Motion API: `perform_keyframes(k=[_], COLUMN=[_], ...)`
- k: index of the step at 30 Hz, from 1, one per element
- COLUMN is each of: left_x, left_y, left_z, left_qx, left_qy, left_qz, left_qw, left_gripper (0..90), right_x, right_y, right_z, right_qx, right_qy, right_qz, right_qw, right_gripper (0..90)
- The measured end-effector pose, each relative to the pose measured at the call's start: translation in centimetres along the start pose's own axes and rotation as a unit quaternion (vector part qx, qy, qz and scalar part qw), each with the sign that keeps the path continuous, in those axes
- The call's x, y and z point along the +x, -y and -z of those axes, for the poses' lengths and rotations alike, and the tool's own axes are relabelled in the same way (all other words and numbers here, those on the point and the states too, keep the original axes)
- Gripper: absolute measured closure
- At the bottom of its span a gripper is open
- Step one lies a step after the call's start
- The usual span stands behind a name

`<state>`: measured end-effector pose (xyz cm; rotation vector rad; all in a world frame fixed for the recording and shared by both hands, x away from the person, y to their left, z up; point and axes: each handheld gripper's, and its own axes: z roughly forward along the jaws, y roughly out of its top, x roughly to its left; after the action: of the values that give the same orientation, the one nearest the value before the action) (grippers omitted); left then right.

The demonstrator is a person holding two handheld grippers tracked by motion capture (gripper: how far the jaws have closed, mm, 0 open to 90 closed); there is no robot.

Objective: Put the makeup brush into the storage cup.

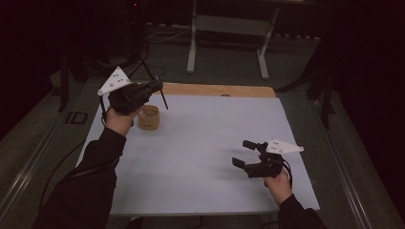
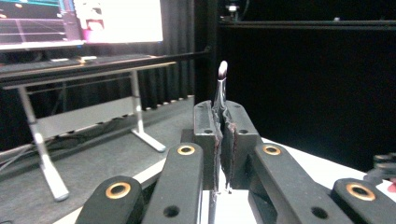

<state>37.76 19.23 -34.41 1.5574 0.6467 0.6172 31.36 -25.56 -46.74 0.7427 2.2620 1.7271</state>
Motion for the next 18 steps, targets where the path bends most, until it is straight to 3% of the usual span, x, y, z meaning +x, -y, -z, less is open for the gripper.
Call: perform_keyframes(k=[4,6,7,8,11,12,18], left_x=[0.8,1.9,1.9,2.7,3.2,3.7,4.6], left_y=[0.1,0.1,0.1,0.1,0.1,0.2,0.9], left_z=[0.1,0.3,0.3,0.4,0.3,0.2,-0.2], left_qx=[-0.002,0.003,0.003,0.002,0.005,0.01,0.013], left_qy=[-0.019,-0.04,-0.04,-0.048,-0.062,-0.082,-0.118], left_qz=[-0.003,-0.005,-0.005,0.009,0.009,0.009,0.019], left_qw=[0.9998,0.9992,0.9992,0.9988,0.998,0.9965,0.9928], left_gripper=[85.3,85.2,85.2,85.3,85.3,85.3,85.3], right_x=[0.1,0.2,0.2,0.2,0.4,0.4,0.4], right_y=[0.3,0.4,0.4,0.4,0.3,0.3,0.3], right_z=[0.4,0.6,0.7,0.7,0.8,0.7,0.7], right_qx=[0.008,0.005,0.002,0.001,-0.001,-0.002,-0.003], right_qy=[-0.002,-0.004,-0.004,-0.005,-0.007,-0.007,-0.01], right_qz=[0.014,0.012,0.011,0.009,0.009,0.011,0.01], right_qw=[0.9999,0.9999,0.9999,0.9999,0.9999,0.9999,0.9999], right_gripper=[14.3,14.4,14.5,14.5,14.5,14.5,14.6])
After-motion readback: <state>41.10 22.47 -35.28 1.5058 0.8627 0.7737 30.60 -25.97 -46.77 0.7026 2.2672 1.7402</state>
